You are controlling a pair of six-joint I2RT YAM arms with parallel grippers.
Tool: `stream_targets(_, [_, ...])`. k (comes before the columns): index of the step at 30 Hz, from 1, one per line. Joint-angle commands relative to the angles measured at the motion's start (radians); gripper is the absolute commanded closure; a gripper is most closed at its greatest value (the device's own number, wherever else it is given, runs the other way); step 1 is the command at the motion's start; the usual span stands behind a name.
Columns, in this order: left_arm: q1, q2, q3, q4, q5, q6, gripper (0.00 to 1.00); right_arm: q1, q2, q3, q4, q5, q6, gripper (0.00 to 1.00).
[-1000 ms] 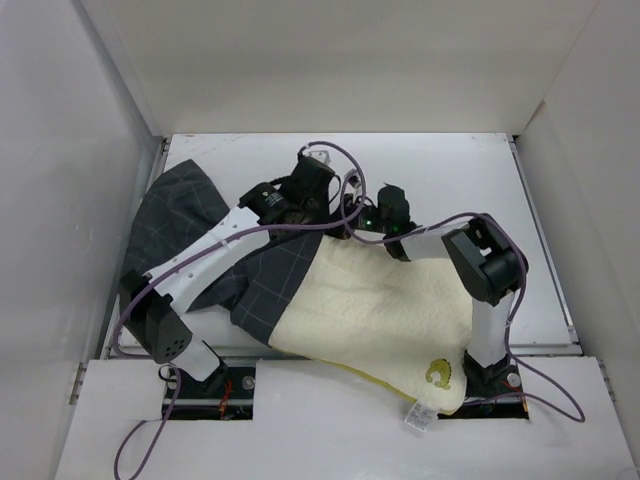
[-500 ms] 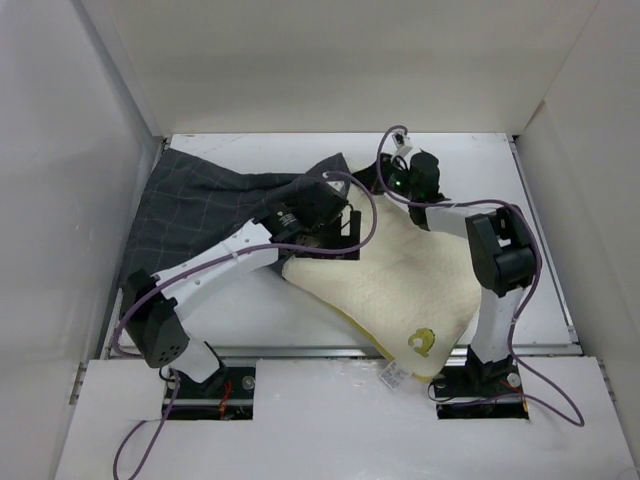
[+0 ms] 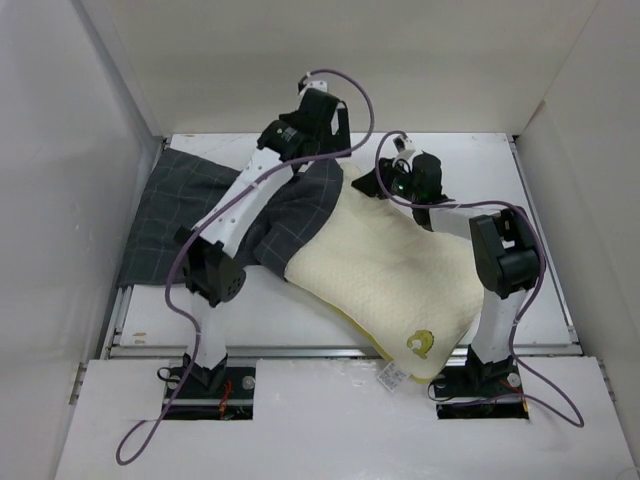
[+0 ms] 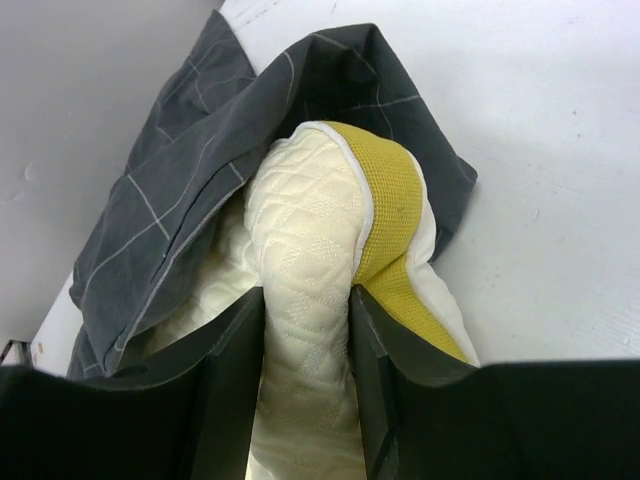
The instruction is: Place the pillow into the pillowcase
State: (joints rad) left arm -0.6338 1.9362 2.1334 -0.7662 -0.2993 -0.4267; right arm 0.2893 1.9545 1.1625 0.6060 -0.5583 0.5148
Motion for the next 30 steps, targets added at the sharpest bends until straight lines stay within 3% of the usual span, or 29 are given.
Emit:
stream_targets(1, [0.083, 0.128, 0.182, -0.021, 0.068, 0.129, 0.00, 0.001, -0.023, 0.009, -0.038, -0.064, -0.044, 0.56])
stream_targets(4, [0.147, 0.240, 0.252, 0.031, 0.223, 0.166, 0.00, 0.001, -0.014, 0.000, -0.029, -0.065, -0.044, 0.56])
stream_targets(11, [0.158, 0.357, 0.238, 0.126, 0.337, 0.210, 0.00, 0.001, 0.004, 0.011, -0.020, -0.078, -0.053, 0.59])
stream_targets(24, [0.158, 0.379, 0.201, 0.199, 0.374, 0.200, 0.00, 0.109, 0.004, 0.060, -0.176, 0.018, -0.199, 0.64])
stream_targets(25, [0.158, 0.389, 0.201, 0.199, 0.374, 0.209, 0.03, 0.109, 0.004, 0.060, -0.186, 0.029, -0.199, 0.65])
stream_targets(27, [0.158, 0.400, 0.201, 0.165, 0.359, 0.218, 0.21, 0.109, 0.004, 0.060, -0.186, 0.029, -0.199, 0.65])
stream_targets(29, [0.158, 0.400, 0.201, 0.116, 0.321, 0.218, 0.62, 0.109, -0.005, 0.060, -0.195, 0.057, -0.199, 0.68])
stream_targets(30, [0.158, 0.400, 0.191, 0.116, 0.304, 0.218, 0.66, 0.109, -0.005, 0.060, -0.195, 0.067, -0.199, 0.68])
